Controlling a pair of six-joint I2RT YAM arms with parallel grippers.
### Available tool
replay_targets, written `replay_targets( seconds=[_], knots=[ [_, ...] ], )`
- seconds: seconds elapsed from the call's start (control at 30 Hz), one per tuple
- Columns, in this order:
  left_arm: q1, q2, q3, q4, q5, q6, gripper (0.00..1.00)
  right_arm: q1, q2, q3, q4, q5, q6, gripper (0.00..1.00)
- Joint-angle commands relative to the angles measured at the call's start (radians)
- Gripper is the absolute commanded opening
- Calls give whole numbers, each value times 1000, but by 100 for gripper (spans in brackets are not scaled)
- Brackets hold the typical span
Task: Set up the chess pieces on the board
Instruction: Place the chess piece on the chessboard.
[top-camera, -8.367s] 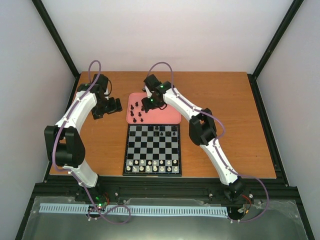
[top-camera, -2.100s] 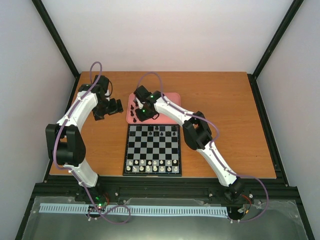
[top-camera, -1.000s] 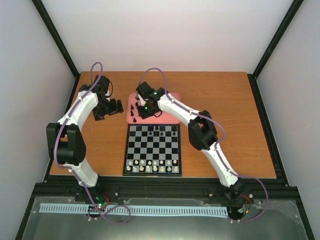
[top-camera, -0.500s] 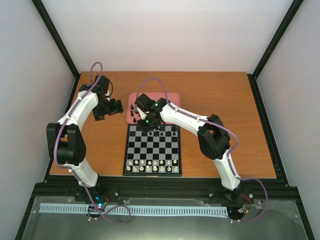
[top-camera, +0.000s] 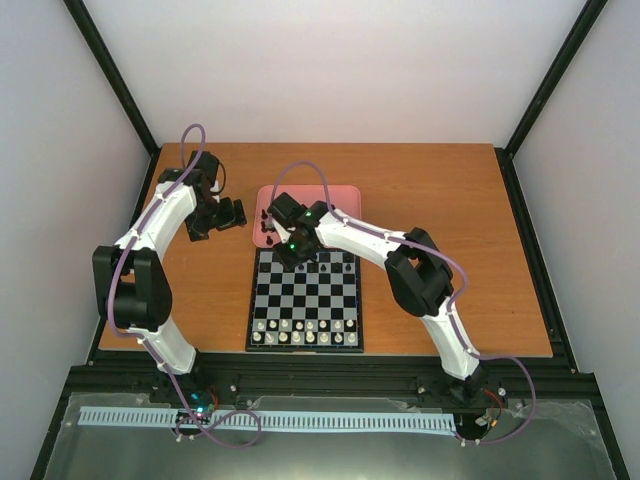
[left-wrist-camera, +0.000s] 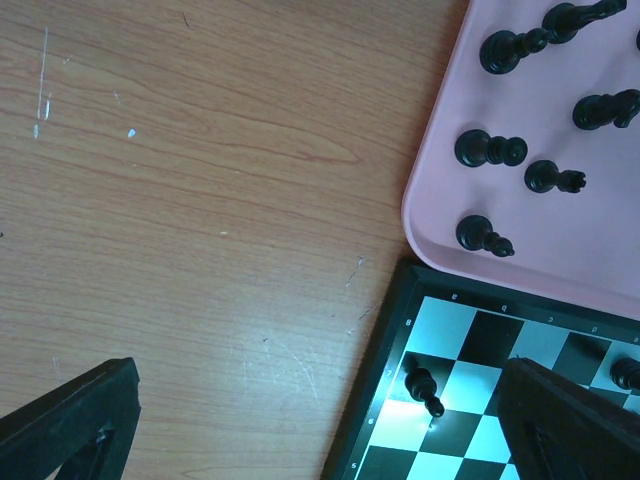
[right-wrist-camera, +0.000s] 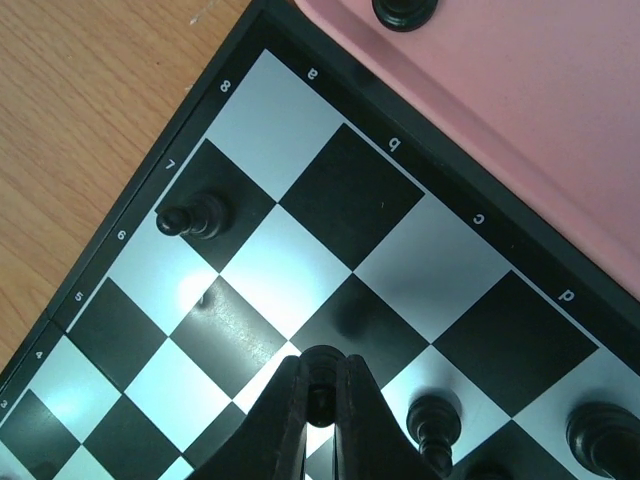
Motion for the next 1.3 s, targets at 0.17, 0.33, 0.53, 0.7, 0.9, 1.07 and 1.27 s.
replay_targets(
  seconds=[0.17,0.33,0.53,0.7,0.9,1.07,1.27],
  knots=[
    [-1,-16,29,0,-16,-4,100,2,28,6,20,21,-13,4],
    [-2,-17,29,-1,-16,-4,100,2,42,9,15,31,-15,8],
    [-2,-18,25,1,-17,-4,100,2,64,34,6,61,-23,8],
    [0,-18,24,0,-17,-2,100,2,75,54,-4,72,-26,9],
    [-2,-17,23,-1,-17,-3,100,2,44,19,5,58,-38,18],
    [-2,-15,26,0,-12,-4,100,2,29,15,-4,50,-42,19],
    [-2,-14,25,1,-9,-5,100,2,10,18,-6,45,-44,20]
  ],
)
